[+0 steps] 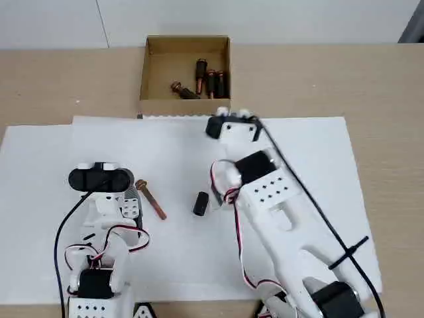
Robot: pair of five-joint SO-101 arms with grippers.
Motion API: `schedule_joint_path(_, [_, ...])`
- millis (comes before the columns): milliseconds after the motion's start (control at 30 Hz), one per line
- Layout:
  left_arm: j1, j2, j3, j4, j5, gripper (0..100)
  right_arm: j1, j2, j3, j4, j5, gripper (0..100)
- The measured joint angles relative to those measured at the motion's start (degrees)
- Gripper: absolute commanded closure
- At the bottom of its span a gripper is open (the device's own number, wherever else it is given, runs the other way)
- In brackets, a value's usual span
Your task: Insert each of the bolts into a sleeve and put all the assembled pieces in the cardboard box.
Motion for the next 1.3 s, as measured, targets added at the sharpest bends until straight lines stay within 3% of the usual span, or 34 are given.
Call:
schedule_joint_path(300, [-5.3,0.0,0.0,-2.6,0.1,99,-2.9,7.3,1.0,-7.2,-0.2,85.1])
schedule_joint_path(567, [-5.6,0.0,0.0,-2.8,0.1,99,-4.5,13.0,1.0,-14.1,-0.2,85.1])
schedule_joint_path(1300, [-5.6,0.0,0.0,-2.8,0.1,99,-9.6,17.7,-4.1,-14.2,-0.4,85.1])
